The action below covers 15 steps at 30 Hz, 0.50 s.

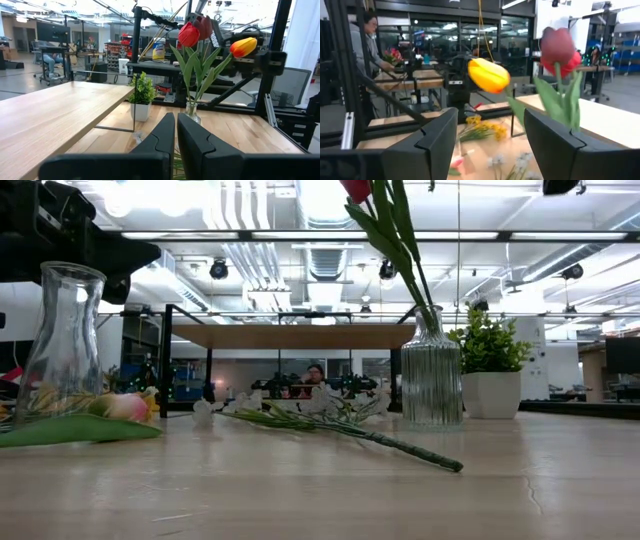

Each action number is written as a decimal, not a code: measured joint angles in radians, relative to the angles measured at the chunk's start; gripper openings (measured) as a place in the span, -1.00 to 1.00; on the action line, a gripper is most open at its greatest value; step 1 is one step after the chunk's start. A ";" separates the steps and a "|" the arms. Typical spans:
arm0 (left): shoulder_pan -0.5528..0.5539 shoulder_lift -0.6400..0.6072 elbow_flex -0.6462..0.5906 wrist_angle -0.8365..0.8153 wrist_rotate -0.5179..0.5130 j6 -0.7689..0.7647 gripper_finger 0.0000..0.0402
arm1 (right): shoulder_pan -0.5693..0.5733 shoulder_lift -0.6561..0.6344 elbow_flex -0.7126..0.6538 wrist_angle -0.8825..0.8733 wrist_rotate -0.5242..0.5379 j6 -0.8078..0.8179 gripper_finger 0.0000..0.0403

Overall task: Pick and place flowers into a vace then onto a shelf
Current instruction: Put the white flowers into the bottom transparent vase

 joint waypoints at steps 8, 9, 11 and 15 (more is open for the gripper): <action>0.000 0.000 0.000 0.000 0.000 0.000 -0.98 | 0.005 0.000 0.208 -0.738 0.043 0.500 0.09; 0.000 0.000 0.000 0.000 0.000 0.000 -0.98 | 0.005 0.003 0.244 -0.862 0.043 0.588 0.09; 0.000 0.000 0.000 0.000 0.000 0.000 -0.98 | 0.005 0.018 0.319 -1.085 0.043 0.762 0.09; 0.000 0.000 0.000 0.000 0.000 0.000 -0.98 | 0.005 0.082 0.444 -1.354 0.043 0.986 0.09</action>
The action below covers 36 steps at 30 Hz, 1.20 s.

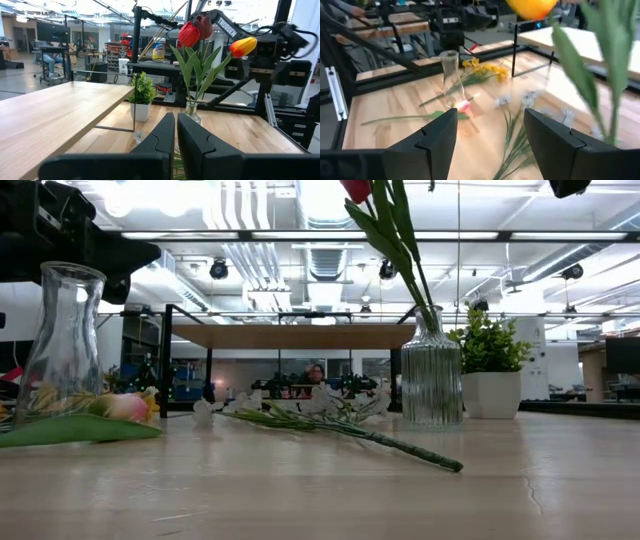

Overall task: Pick and place flowers into a vace then onto a shelf
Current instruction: Put the white flowers into the bottom transparent vase

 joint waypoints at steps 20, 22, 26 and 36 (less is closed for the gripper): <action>0.000 0.000 0.000 0.000 0.000 0.000 -0.98 | -0.129 0.329 0.291 -0.051 -0.375 -0.017 0.09; 0.000 0.000 0.000 -0.002 0.000 0.000 -0.98 | -0.155 0.327 0.293 -0.073 -0.383 0.037 0.09; 0.000 0.000 0.000 -0.010 0.000 0.000 -0.98 | -0.203 0.317 0.289 -0.174 -0.393 0.114 0.09; 0.000 0.003 0.000 -0.019 0.000 0.000 -0.98 | -0.269 0.327 0.256 -0.270 -0.426 0.228 0.09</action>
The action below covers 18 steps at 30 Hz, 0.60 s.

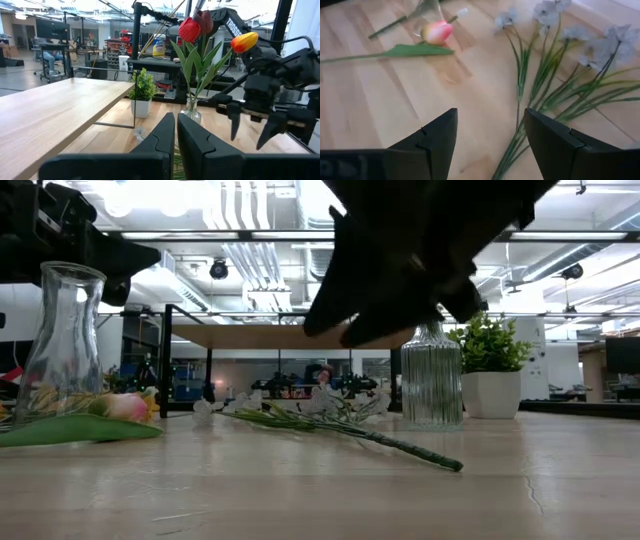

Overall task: Pick and place flowers into a vace then onto a shelf
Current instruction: Put the white flowers into the bottom transparent vase

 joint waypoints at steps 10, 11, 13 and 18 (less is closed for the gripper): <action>0.000 0.004 0.000 0.001 0.000 0.000 -0.98 | -0.013 0.090 -0.011 0.013 -0.085 0.025 0.09; 0.000 0.004 0.000 0.000 0.000 0.000 -0.98 | -0.013 0.103 -0.011 0.013 -0.099 0.036 0.09; 0.000 0.004 0.000 0.000 0.000 0.000 -0.98 | -0.015 0.126 -0.011 0.012 -0.107 0.058 0.09; 0.000 0.005 0.000 0.000 0.000 0.000 -0.98 | -0.015 0.147 -0.009 0.012 -0.095 0.071 0.09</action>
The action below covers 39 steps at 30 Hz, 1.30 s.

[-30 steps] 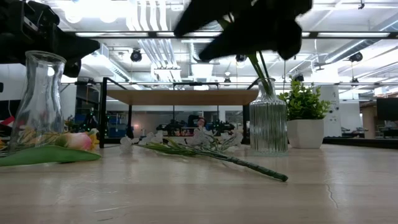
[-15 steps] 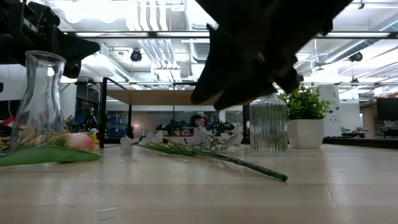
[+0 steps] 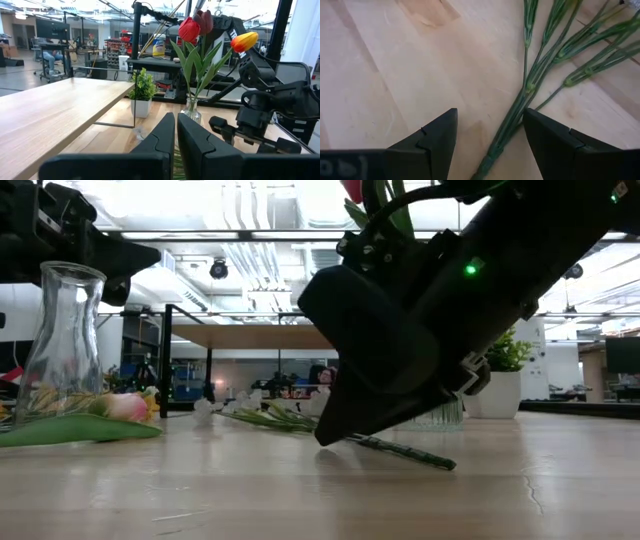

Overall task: Pick and place flowers into a vace then onto a shelf
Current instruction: Put the white flowers into the bottom transparent vase

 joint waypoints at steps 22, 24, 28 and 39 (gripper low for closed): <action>0.000 0.000 0.000 0.000 0.000 0.000 -0.98 | -0.002 -0.066 0.039 -0.168 0.060 0.031 0.09; 0.000 0.000 0.000 0.000 0.000 0.000 -0.98 | -0.002 -0.066 0.033 -0.186 0.060 0.050 0.09; 0.000 0.000 0.000 0.000 0.000 0.000 -0.98 | -0.002 -0.065 0.016 -0.179 -0.009 0.055 0.09; 0.000 0.000 0.000 0.000 0.000 0.000 -0.98 | 0.000 -0.065 -0.010 -0.148 -0.040 0.073 0.09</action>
